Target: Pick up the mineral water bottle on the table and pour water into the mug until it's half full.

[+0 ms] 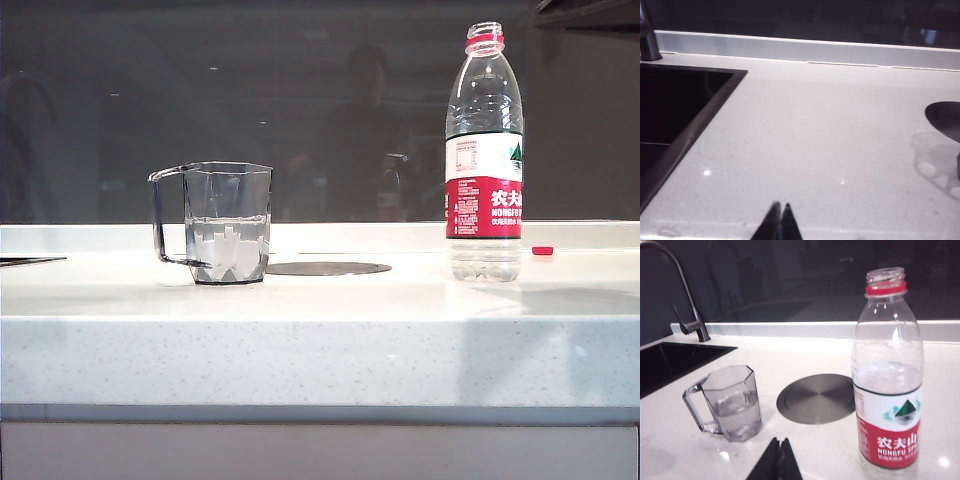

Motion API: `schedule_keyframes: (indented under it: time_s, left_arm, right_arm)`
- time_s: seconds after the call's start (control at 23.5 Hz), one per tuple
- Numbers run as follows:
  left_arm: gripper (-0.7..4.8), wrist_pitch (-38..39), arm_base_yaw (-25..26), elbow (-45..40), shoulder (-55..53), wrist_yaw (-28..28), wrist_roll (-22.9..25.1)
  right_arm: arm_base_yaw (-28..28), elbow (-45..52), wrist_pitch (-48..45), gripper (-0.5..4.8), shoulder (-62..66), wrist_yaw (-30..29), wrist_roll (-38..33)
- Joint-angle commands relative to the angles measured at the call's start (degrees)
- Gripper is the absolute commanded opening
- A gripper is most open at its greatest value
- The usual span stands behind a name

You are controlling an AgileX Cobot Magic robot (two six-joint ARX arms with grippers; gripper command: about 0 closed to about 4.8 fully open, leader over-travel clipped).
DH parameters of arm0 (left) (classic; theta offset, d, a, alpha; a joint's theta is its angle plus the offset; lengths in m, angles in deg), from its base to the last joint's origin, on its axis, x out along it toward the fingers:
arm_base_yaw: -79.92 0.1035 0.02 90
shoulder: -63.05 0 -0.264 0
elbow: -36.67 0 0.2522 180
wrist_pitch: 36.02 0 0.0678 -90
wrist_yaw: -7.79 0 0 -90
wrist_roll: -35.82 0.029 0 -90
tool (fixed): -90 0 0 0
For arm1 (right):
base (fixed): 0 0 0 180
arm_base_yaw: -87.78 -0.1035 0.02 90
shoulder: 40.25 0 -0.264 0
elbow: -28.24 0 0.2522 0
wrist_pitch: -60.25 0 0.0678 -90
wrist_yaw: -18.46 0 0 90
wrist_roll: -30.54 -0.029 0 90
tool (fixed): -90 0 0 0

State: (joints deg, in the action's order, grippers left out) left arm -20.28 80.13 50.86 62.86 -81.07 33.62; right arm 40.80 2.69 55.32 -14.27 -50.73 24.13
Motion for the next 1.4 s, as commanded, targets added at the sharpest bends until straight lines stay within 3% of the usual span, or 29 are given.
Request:
schedule_keyframes:
  time_s: [0.04, 0.89, 0.94, 1.06, 1.28, 1.4]
  left_arm:
    - [-0.04, -0.7, -0.7, 0.2, 0.0, 0.2, 0.1]
    - [-0.04, -0.7, -0.3, 0.2, 0.0, 0.2, 0.1]
    - [-0.04, -0.7, -0.3, 0.2, 0.0, 0.2, 0.1]
    - [-0.04, -0.8, -0.3, 0.2, 0.0, 0.2, 0.1]
    - [-0.04, -0.8, -0.3, 0.2, 0.0, 0.2, 0.1]
    - [-0.04, -0.7, -0.3, 0.2, 0.0, 0.2, 0.1]
  right_arm:
    - [0.0, -0.2, 1.1, -0.02, -1.6, 1.5, 0.1]
    - [0.0, -0.2, 7.2, -0.02, -3.3, 3.0, 1.5]
    - [1.2, -0.2, 7.2, -0.01, -5.7, 6.9, 3.4]
    - [8.0, -0.2, 11.7, -0.01, -12.4, 5.0, 5.0]
    - [24.4, 1.7, 19.3, -0.01, -20.7, -6.6, 6.7]
    - [36.1, 6.5, 16.9, -0.01, -25.1, -18.8, 6.6]
